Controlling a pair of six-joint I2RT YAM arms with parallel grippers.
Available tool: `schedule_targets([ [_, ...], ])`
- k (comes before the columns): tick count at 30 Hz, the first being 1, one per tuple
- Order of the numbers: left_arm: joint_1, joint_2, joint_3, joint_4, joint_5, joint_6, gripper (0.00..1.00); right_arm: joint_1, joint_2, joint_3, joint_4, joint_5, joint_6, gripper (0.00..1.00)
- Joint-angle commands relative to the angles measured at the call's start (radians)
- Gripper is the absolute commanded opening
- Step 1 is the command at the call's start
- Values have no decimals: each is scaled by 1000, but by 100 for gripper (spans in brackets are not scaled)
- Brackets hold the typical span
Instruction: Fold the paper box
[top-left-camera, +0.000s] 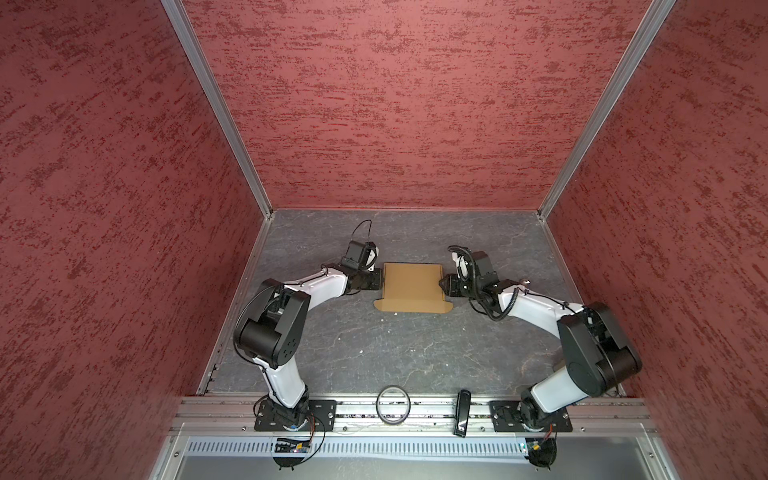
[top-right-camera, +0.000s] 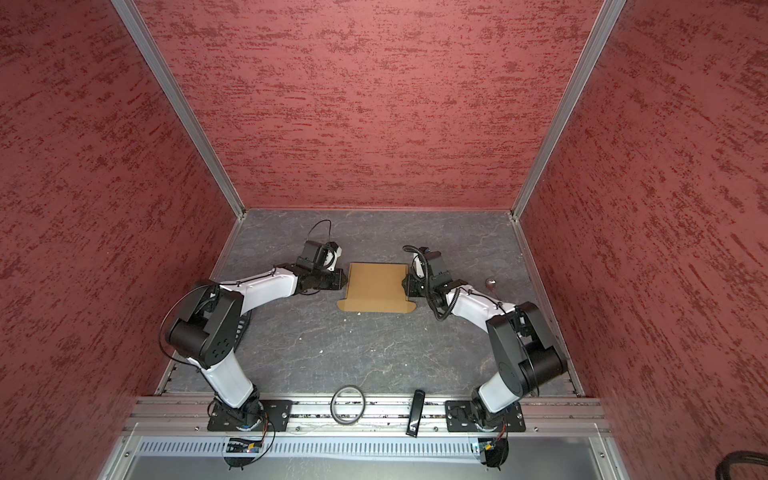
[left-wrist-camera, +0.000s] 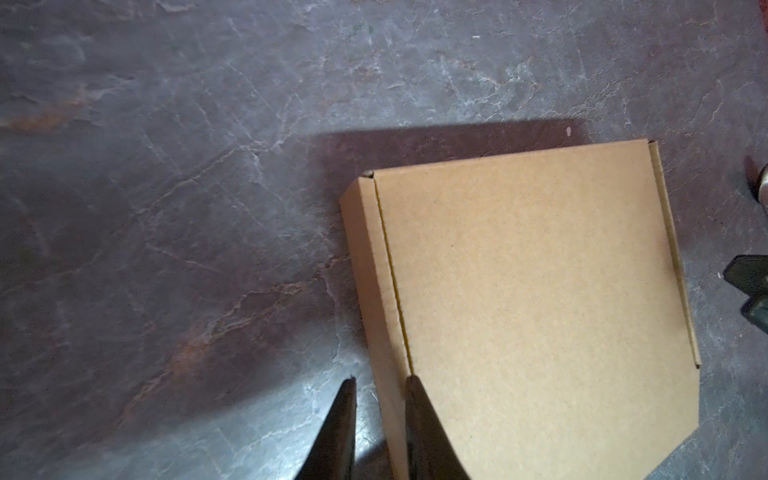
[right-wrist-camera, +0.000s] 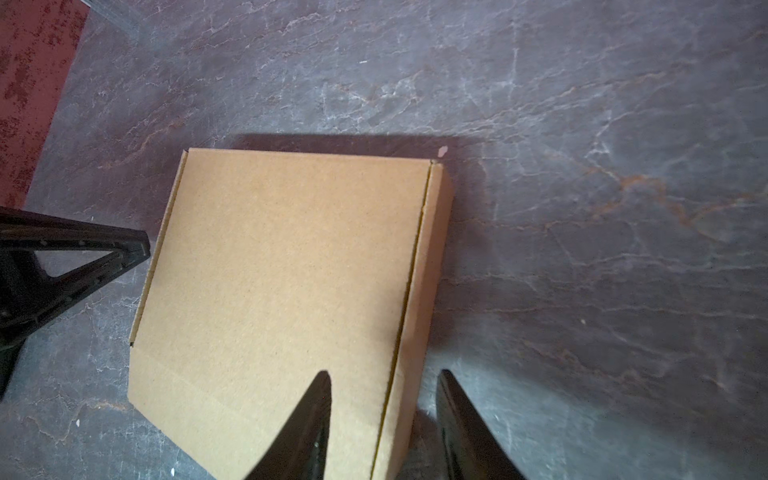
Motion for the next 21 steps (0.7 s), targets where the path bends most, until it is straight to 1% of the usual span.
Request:
schedule_targets([
  [1,-7,15,23,23,14,-3,23,0,6,14,8,18,0,42],
  [8,-10,25,27,19,8,-4,23,-1,12,10,15,15,5,42],
  [17,-13,-10,13,36,4,-14,24,-1,34,4,30,8,9,41],
  [21,-12,9,19,29,9,-9,24,-1,38,0,40,3,12,41],
])
